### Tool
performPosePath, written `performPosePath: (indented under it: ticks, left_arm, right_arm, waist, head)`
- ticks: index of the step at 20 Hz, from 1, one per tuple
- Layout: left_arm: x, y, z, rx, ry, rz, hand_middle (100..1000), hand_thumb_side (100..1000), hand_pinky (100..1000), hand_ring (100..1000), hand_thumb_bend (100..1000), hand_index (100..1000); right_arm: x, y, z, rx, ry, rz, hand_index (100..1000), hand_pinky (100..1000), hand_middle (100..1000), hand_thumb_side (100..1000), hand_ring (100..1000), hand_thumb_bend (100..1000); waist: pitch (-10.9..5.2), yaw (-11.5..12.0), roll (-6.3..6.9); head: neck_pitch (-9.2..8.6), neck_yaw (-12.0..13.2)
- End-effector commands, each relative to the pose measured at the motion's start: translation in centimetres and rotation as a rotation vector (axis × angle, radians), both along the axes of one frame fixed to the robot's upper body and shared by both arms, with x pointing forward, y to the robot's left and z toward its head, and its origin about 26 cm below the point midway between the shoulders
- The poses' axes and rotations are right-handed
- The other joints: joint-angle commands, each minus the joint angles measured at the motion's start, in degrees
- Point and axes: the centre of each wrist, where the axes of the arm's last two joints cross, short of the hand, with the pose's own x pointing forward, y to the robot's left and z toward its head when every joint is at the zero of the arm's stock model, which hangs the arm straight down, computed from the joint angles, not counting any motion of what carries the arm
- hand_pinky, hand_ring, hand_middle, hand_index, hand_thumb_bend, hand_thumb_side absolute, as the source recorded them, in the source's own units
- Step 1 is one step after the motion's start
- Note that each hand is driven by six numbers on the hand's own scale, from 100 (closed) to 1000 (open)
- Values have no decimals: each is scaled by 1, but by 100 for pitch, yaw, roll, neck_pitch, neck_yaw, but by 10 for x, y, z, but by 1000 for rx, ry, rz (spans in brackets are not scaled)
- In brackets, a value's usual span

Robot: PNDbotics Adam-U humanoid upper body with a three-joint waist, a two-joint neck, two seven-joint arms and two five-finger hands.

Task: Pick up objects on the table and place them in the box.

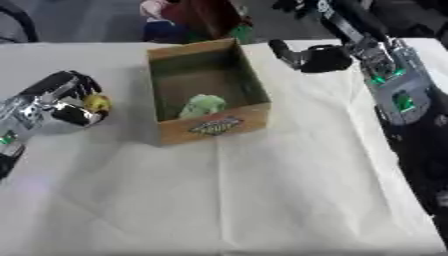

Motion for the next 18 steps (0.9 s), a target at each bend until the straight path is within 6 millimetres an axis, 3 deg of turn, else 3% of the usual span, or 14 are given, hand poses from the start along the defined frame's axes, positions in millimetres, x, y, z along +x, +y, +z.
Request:
performPosePath:
  ticks: [1,7,9,12,17,18]
  left_arm:
    - [5,3,24,-72,-184,64,257,248,546,382,100,477]
    - [10,-16,64,-270,-344,39,277,249,562,409,100,498]
    - [12,-29,82,-301,-358,-19,283,290,566,416,100,502]
    - [15,-55,100,-289,-353,-125,310,237,581,438,100,523]
    - [19,-89,103,-158,-273,-276,366,217,613,489,100,564]
    - [20,-94,101,-129,-252,-297,383,216,619,502,100,576]
  right_arm:
    - [-1,-2,12,-4,-28,4,808,663,746,449,759,248]
    - [-1,2,6,-30,-14,23,802,666,743,465,758,240]
    - [-1,6,2,-51,-8,44,800,667,738,475,758,231]
    - [-1,18,-2,-83,-4,91,796,669,736,486,758,224]
    - [-1,41,-7,-140,-7,180,794,674,738,509,760,215]
    - [-1,44,-9,-150,-7,193,794,675,737,524,760,253]
  waist:
    - [-102,-13,14]
    - [-140,-63,42]
    - [-156,-107,58]
    - [-165,-221,79]
    - [-147,-453,84]
    - [-142,-488,89]
  head:
    - [40,6]
    - [73,46]
    - [76,85]
    - [74,168]
    - [65,273]
    - [66,290]
